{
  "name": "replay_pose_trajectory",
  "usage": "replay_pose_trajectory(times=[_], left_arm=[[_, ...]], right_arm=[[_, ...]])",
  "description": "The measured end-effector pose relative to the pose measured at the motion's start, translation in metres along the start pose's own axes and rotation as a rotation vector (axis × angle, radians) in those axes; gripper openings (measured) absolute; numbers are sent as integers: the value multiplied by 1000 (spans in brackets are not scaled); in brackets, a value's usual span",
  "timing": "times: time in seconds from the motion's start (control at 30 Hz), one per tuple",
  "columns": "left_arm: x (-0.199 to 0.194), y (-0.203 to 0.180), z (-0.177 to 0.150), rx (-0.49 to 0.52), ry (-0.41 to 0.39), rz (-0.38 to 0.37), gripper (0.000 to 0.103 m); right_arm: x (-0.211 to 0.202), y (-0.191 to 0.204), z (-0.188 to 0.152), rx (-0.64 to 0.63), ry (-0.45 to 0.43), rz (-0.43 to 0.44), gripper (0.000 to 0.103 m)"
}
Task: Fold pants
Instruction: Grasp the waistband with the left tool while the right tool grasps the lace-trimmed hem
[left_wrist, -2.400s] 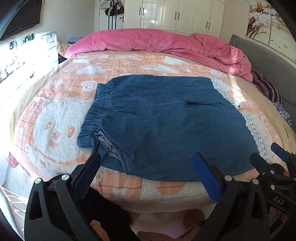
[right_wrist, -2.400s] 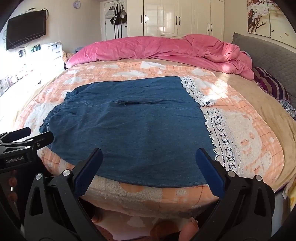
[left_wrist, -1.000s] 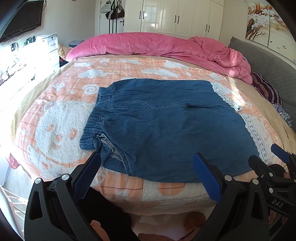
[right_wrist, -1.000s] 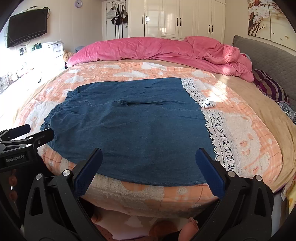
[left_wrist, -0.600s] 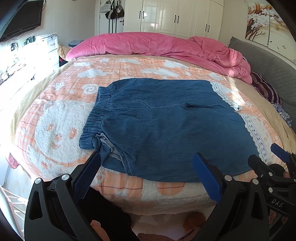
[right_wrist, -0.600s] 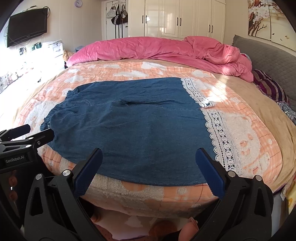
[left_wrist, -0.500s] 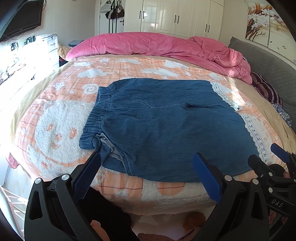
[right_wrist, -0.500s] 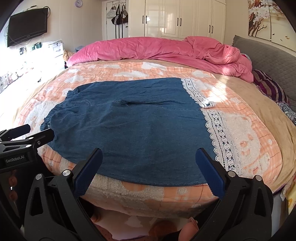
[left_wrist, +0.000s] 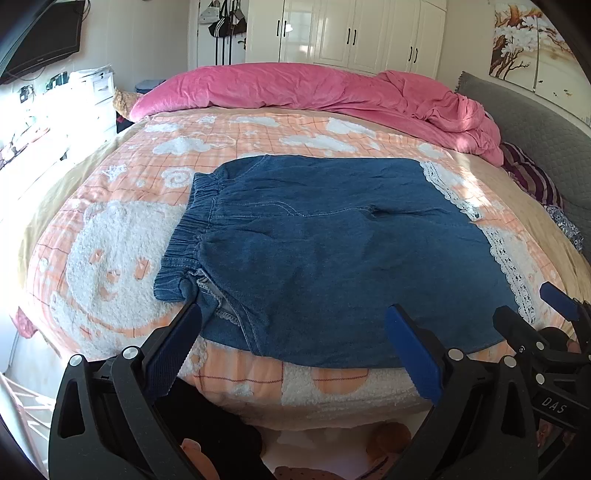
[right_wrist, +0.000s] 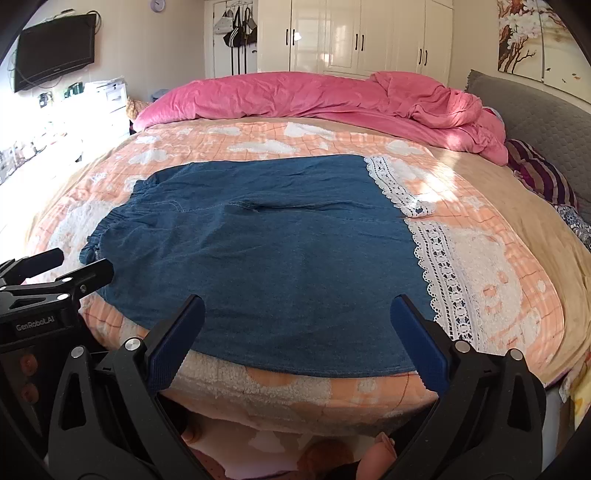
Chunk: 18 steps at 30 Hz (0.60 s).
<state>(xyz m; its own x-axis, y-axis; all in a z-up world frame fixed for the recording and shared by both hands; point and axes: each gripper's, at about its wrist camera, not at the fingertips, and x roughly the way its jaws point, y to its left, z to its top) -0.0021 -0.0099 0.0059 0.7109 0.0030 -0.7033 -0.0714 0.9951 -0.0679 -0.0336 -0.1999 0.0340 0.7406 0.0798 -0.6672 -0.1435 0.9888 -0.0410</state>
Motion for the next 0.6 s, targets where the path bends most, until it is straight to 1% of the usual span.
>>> replay_pose_trajectory(times=[0.2, 0.4, 0.6], left_arm=[[10, 1, 8, -5, 9, -3, 99], [28, 8, 25, -14, 20, -2, 99], [50, 36, 54, -50, 17, 37, 99]], right_arm=[[9, 0, 5, 1, 14, 5, 95], [29, 3, 22, -8, 30, 16, 95], [61, 10, 52, -14, 72, 83, 95]])
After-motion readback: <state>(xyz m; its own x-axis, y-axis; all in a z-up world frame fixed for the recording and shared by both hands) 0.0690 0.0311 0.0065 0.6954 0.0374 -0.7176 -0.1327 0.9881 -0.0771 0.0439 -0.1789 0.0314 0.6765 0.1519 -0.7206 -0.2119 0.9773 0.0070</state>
